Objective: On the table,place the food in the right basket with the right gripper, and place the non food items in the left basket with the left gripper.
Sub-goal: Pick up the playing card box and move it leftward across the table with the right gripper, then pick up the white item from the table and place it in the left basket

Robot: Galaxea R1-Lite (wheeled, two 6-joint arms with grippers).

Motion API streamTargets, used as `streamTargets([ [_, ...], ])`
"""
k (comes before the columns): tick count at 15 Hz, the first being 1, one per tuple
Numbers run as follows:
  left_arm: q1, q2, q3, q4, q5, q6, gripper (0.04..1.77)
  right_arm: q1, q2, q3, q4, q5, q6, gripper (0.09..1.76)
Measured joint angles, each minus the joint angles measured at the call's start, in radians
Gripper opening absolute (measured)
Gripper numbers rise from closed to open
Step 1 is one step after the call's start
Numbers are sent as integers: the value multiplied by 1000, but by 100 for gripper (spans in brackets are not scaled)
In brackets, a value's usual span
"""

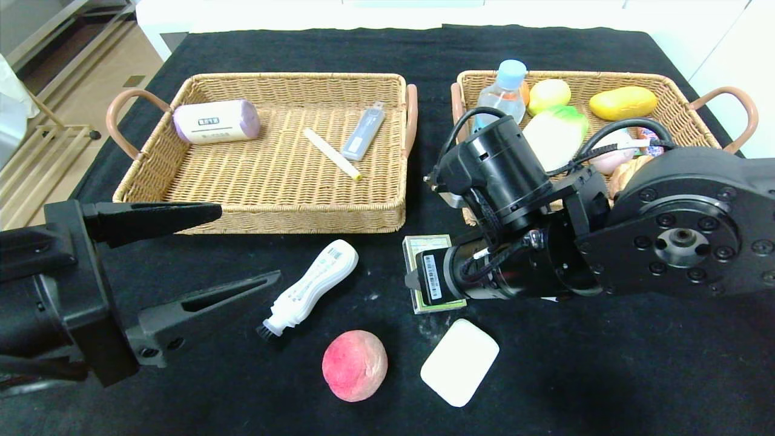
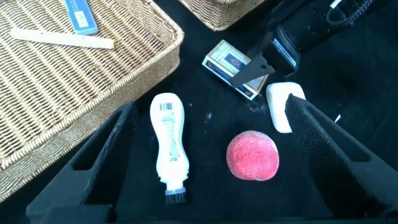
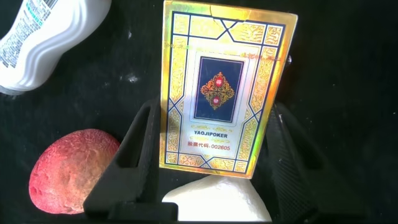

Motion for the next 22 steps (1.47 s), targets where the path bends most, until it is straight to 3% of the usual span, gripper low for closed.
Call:
streamTargets([
  [7, 0, 0, -1, 0, 0, 0, 172, 0, 0, -2, 0, 6, 1, 146],
  [13, 0, -4, -3, -1, 1, 0, 172, 1, -22, -1, 4, 8, -2, 159],
  [17, 0, -5, -3, 0, 2, 0, 172, -14, -89, 20, 6, 14, -72, 164],
  [22, 0, -5, -1, 1, 0, 0, 172, -84, -238, 139, -16, 152, -198, 167],
])
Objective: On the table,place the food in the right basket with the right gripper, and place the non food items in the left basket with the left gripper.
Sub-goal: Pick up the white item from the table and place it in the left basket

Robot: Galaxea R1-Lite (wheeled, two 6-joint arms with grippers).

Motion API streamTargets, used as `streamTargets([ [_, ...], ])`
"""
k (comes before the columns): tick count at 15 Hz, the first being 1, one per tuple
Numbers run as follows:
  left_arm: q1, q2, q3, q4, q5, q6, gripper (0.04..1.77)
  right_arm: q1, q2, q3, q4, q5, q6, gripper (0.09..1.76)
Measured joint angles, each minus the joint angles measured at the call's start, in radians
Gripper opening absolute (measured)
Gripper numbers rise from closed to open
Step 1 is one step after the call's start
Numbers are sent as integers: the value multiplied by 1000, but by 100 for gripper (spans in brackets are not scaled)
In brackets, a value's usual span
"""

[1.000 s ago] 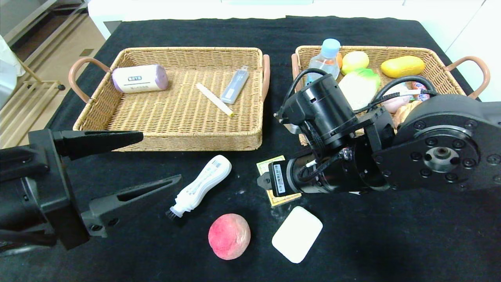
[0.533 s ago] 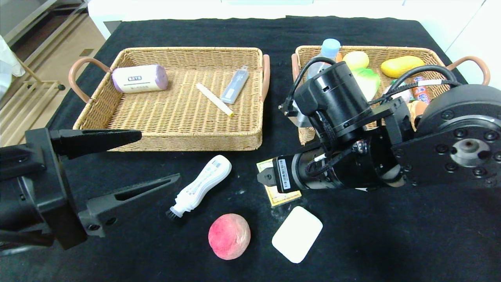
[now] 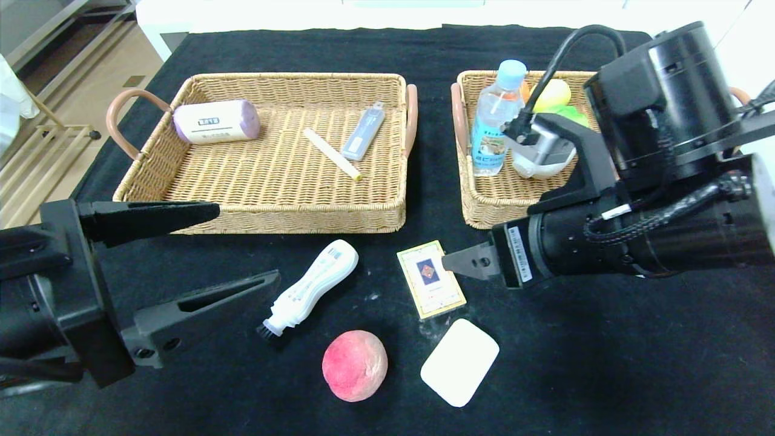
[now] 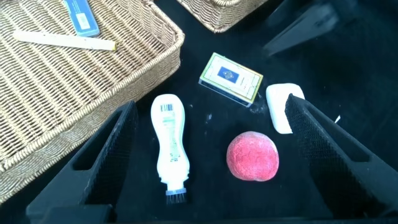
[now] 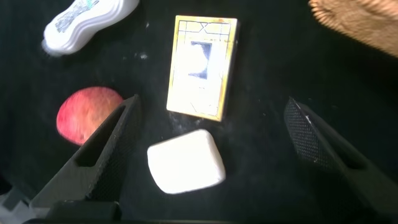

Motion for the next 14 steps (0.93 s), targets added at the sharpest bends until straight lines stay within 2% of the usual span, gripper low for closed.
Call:
streamTargets([
  [4, 0, 5, 4, 3, -1, 1, 172, -87, -132, 126, -93, 100, -91, 169],
  [8, 0, 8, 7, 4, -1, 1, 172, -195, -266, 226, -100, 269, -177, 170],
  [14, -1, 11, 9, 16, -1, 1, 172, -355, -406, 308, -101, 486, -260, 170],
])
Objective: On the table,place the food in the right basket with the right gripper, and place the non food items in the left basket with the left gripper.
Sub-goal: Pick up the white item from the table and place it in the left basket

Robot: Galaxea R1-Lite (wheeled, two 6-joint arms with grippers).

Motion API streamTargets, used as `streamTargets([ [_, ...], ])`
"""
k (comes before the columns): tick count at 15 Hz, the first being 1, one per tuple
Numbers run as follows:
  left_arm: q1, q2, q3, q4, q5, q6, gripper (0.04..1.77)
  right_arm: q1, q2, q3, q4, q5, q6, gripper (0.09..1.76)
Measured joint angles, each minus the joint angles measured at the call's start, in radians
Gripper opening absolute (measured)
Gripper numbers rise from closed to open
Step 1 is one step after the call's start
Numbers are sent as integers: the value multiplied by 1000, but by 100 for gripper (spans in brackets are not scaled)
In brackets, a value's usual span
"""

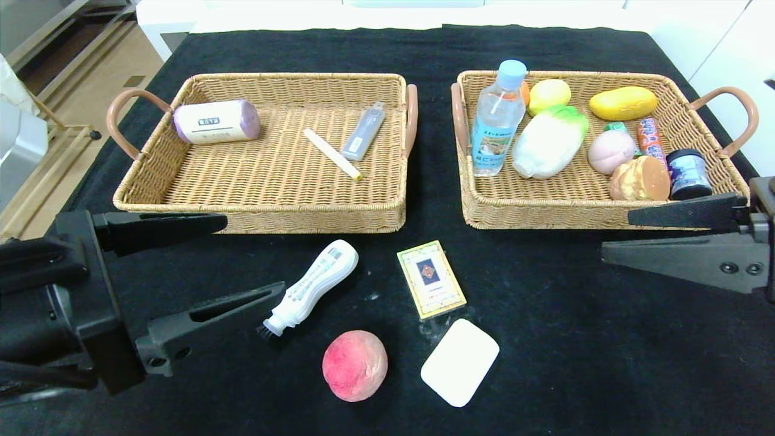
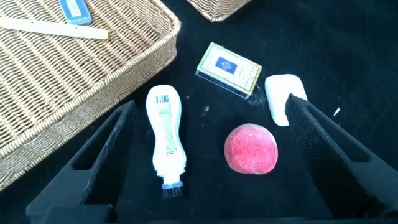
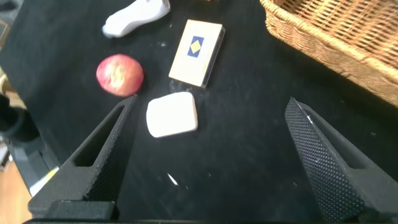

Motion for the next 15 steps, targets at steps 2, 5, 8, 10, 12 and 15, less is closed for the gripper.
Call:
streamTargets([
  [2, 0, 1, 0, 3, 0, 0, 172, -56, -35, 35, -1, 73, -43, 170],
  [5, 0, 4, 0, 3, 0, -1, 172, -140, -85, 94, -17, 154, -78, 170],
  [8, 0, 9, -5, 4, 4, -3, 172, -189, -119, 151, -65, 174, -93, 170],
  [10, 0, 12, -7, 5, 10, -2, 172, -198, -125, 164, -64, 174, -93, 170],
  [12, 0, 13, -14, 6, 12, -1, 172, -201, -124, 170, -64, 174, -93, 170],
  [15, 0, 24, -51, 99, 31, 35, 172, -201, -115, 173, -60, 174, -92, 170],
])
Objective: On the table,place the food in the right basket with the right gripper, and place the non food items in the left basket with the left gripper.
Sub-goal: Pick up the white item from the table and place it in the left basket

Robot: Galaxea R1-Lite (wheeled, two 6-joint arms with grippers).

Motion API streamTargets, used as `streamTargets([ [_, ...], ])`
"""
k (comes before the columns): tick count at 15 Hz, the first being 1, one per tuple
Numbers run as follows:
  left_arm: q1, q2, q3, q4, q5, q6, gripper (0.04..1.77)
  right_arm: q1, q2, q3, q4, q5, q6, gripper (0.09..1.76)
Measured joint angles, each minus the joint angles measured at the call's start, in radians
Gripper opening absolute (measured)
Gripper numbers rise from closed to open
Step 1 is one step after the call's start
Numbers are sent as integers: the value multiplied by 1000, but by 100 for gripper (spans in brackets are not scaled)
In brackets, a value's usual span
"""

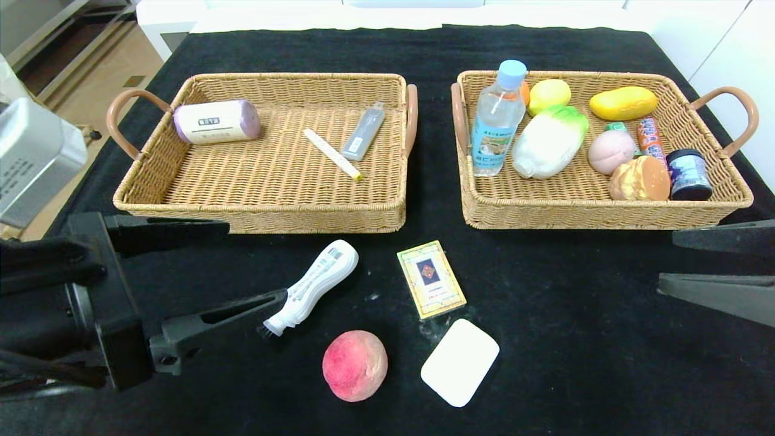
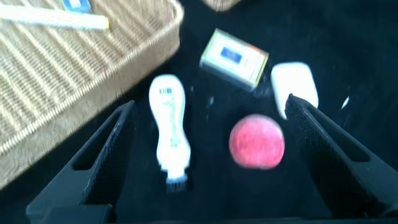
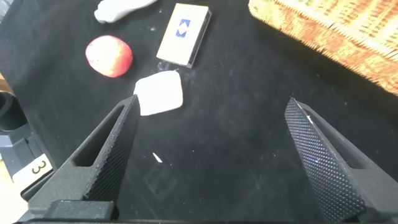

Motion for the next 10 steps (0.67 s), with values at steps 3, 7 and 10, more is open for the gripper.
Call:
streamTargets([
  [3, 1, 36, -113, 216, 71, 42, 172, 0, 3, 7, 0, 0, 0, 170],
  [7, 1, 139, -300, 438, 147, 99, 172, -2, -1, 7, -1, 0, -1, 170],
  [10, -3, 236, -426, 576, 193, 118, 172, -8, -5, 5, -3, 0, -1, 170],
])
